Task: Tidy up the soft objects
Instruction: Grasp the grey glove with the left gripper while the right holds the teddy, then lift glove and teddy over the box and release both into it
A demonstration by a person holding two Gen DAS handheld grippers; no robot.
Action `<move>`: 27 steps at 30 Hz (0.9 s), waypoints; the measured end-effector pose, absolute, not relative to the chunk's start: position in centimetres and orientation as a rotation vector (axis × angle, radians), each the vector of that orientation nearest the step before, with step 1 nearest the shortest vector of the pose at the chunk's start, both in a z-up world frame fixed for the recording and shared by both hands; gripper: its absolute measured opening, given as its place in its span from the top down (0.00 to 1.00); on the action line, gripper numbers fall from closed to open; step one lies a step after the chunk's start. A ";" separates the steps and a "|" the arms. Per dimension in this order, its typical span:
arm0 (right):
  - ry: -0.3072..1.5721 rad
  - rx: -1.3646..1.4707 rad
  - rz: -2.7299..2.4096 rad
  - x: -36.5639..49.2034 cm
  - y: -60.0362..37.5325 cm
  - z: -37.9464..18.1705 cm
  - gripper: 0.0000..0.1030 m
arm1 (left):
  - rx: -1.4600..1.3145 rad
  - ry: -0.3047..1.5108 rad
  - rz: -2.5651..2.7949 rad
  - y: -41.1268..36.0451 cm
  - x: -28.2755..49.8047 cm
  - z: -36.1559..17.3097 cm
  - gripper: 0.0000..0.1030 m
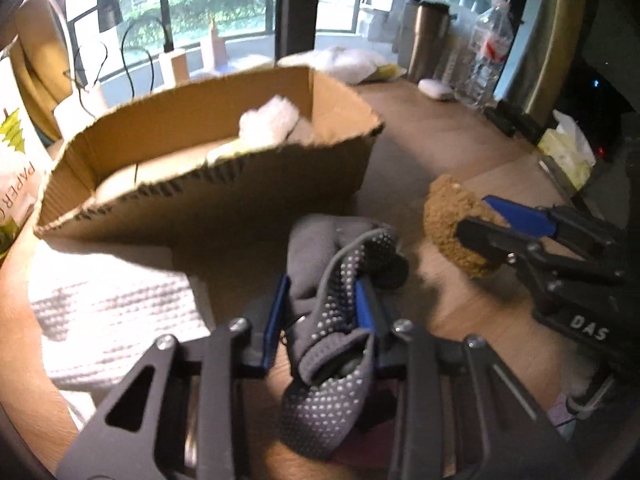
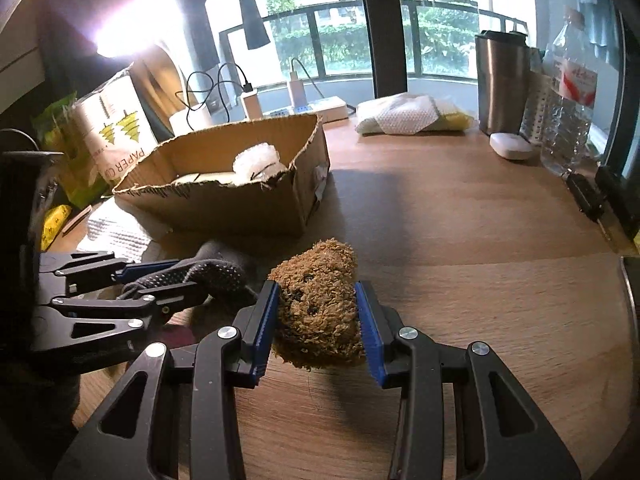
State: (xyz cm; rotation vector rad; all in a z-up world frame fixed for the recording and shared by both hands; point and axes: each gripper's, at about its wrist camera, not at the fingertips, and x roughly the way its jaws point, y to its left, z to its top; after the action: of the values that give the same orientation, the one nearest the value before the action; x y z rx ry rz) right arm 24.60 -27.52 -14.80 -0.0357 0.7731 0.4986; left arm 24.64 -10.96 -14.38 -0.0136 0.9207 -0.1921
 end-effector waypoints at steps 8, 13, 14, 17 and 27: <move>0.735 -0.041 0.490 23.9 -27.7 -13.2 0.60 | -0.023 0.836 -0.210 -10.1 23.3 -11.4 0.67; 0.716 -0.048 0.490 23.5 -27.3 -12.2 0.60 | -0.033 0.798 -0.205 -9.1 22.7 -10.2 0.67; 0.711 -0.049 0.491 23.4 -27.2 -12.0 0.60 | -0.033 0.789 -0.203 -8.8 22.6 -9.9 0.67; 0.700 -0.051 0.493 23.2 -27.0 -11.5 0.60 | -0.036 0.768 -0.198 -8.1 22.4 -9.1 0.67; 0.638 -0.066 0.490 22.7 -25.9 -8.8 0.60 | -0.063 0.651 -0.184 -6.0 22.1 -5.2 0.67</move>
State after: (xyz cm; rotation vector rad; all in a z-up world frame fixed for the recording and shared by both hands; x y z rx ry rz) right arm 22.66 -25.90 -8.80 -0.0661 0.6380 0.4897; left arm 22.09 -5.95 -5.22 -0.0628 0.6507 -0.1840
